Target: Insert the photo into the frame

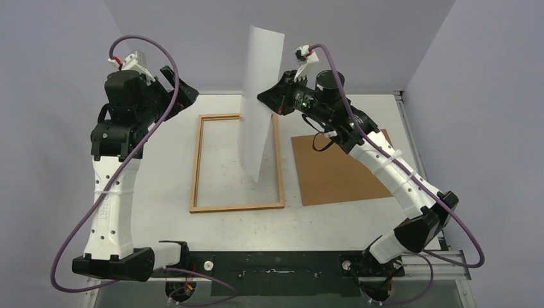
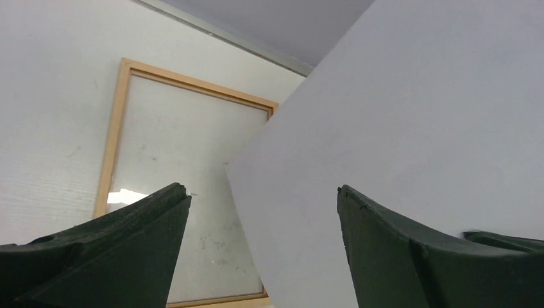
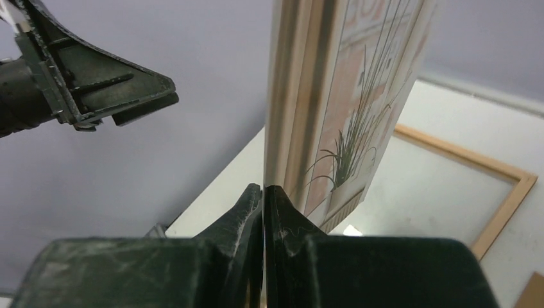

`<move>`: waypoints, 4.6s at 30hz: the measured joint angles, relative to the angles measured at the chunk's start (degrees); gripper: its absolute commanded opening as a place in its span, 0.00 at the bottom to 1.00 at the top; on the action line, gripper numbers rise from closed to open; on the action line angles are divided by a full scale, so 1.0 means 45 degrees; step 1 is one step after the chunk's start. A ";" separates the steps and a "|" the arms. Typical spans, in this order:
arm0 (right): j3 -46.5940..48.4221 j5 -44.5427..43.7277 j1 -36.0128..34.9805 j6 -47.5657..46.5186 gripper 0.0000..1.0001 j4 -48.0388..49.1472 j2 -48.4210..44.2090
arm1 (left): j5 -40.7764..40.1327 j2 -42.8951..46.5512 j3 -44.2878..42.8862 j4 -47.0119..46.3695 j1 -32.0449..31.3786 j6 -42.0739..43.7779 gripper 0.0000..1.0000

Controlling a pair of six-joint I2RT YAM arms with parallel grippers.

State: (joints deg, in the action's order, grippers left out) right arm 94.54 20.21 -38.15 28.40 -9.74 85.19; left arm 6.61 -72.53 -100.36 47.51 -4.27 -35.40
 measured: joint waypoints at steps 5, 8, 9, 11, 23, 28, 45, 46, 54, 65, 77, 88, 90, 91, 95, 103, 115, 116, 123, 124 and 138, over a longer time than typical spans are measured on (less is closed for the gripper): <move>0.1370 0.0549 0.0146 0.1069 0.00 -0.2263 0.1409 | -0.1137 0.0301 0.1098 0.0427 0.0034 0.0646 0.83; 0.2025 0.1209 0.0175 0.1817 0.00 -0.3240 0.2443 | -0.1744 0.0306 0.1821 0.0617 0.0107 0.0879 0.83; 0.2191 0.1486 0.0194 0.2089 0.00 -0.3453 0.2788 | -0.1933 0.0306 0.2055 0.0753 0.0151 0.0933 0.83; 0.2487 0.1972 0.0185 0.2589 0.00 -0.3798 0.3434 | -0.2186 0.0301 0.2467 0.0986 0.0325 0.0971 0.82; 0.2608 0.4167 -0.0607 0.5911 0.00 -0.1360 0.4439 | -0.1491 0.0306 0.5411 0.1112 0.2511 0.0991 0.81; 0.2613 0.4289 -0.0350 0.6951 0.00 -0.1214 0.4901 | -0.1078 0.0306 0.5979 0.1020 0.2909 0.1025 0.81; 0.3109 0.4590 0.2463 0.4012 0.00 -0.5804 0.9874 | 0.0248 -0.1078 0.7106 -0.0457 0.3162 0.1263 0.80; 0.3230 0.4575 0.2497 0.3609 0.00 -0.6178 1.0030 | 0.0355 -0.1287 0.7130 -0.0544 0.3162 0.1316 0.80; 0.4600 0.4503 0.2817 0.0680 0.00 -0.8359 1.0414 | 0.0884 -0.2914 0.7174 -0.1083 0.3167 0.1574 0.79; 0.4104 0.4507 0.2817 -0.0092 0.00 -0.6878 1.0394 | 0.1200 -0.4663 0.7155 -0.2064 0.3167 0.1564 0.69; 0.3988 0.4546 0.2798 0.0471 0.00 -0.4935 1.0414 | 0.0942 -0.6188 0.6683 -0.2764 0.3167 0.1593 0.61; 0.4061 0.4809 0.2681 0.1345 0.00 -0.3900 1.1128 | 0.1350 -0.7558 0.6397 -0.3245 0.3167 0.1690 0.50; 0.3983 0.4818 0.2623 0.1685 0.00 -0.3575 1.1196 | 0.1428 -0.7626 0.6397 -0.3254 0.3167 0.1690 0.49; 0.3944 0.4813 0.2618 0.1870 0.00 -0.3444 1.1220 | 0.1457 -0.7630 0.6397 -0.3259 0.3167 0.1685 0.48; 0.3827 0.4736 0.2535 0.2297 0.00 -0.3099 1.1220 | 0.1608 -0.7698 0.6363 -0.3269 0.3167 0.1690 0.46; 0.3769 0.4498 0.2443 0.2773 0.04 -0.2851 1.1225 | 0.1841 -0.7868 0.6334 -0.3288 0.3167 0.1681 0.42; 0.3133 0.4041 0.2448 0.3546 0.00 -0.2375 1.1220 | 0.2025 -0.7873 0.6334 -0.3293 0.3167 0.1632 0.32; 0.2885 0.4046 0.2448 0.3725 0.00 -0.2132 1.1220 | 0.2025 -0.7873 0.6334 -0.3293 0.3167 0.1622 0.30; 0.1904 0.4177 0.2458 0.4833 0.00 -0.1273 1.1220 | 0.2016 -0.7873 0.6334 -0.3293 0.3220 0.1574 0.29; 0.1904 0.4187 0.2458 0.4852 0.01 -0.1234 1.1220 | 0.2016 -0.7873 0.6334 -0.3293 0.3220 0.1574 0.29; 0.1914 0.3769 0.2375 0.4221 0.26 -0.1195 1.1220 | 0.2021 -0.7873 0.6339 -0.3288 0.3220 0.1491 0.32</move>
State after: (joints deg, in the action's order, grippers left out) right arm 103.15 37.17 -27.46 47.40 -15.11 135.68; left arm 15.70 -107.96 -71.83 32.71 10.22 -28.69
